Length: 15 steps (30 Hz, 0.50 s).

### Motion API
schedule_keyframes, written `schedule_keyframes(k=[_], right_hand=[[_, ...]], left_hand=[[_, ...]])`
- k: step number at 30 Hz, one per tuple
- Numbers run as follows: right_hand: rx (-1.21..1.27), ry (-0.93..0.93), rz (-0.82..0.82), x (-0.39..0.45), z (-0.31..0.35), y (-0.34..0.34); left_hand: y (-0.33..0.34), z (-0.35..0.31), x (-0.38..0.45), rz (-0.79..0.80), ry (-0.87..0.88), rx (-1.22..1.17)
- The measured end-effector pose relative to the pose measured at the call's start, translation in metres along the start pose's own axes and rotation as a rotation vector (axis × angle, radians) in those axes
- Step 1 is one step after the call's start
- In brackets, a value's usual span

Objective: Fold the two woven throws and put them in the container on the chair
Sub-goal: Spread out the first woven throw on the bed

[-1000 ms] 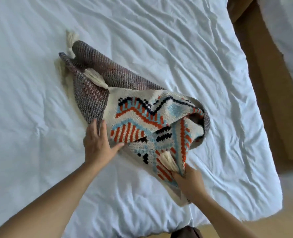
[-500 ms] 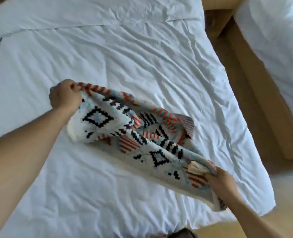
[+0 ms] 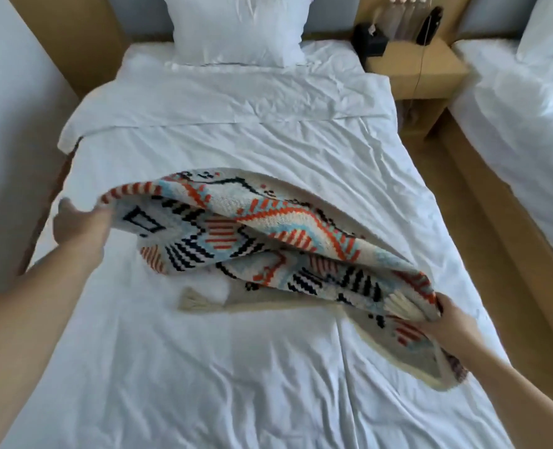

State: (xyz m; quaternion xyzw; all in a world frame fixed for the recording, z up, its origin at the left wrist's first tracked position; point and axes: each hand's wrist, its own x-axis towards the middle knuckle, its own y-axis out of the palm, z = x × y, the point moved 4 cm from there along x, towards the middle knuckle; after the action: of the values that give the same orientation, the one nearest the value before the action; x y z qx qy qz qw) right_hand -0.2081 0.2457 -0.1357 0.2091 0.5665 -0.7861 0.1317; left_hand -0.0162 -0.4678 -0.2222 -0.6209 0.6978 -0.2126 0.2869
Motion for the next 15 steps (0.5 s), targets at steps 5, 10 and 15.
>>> schedule_keyframes(k=[5,10,15], right_hand=[[-0.001,0.149,0.231,-0.013,-0.005,0.085],[-0.211,0.051,0.548,-0.025,0.009,0.136],[-0.232,0.013,0.801,-0.039,0.021,0.156]], left_hand=[[-0.028,0.028,-0.188,0.547,-0.249,0.367],[0.034,0.085,-0.223,0.758,0.172,0.665],[0.126,0.097,-0.242,0.837,0.695,0.985]])
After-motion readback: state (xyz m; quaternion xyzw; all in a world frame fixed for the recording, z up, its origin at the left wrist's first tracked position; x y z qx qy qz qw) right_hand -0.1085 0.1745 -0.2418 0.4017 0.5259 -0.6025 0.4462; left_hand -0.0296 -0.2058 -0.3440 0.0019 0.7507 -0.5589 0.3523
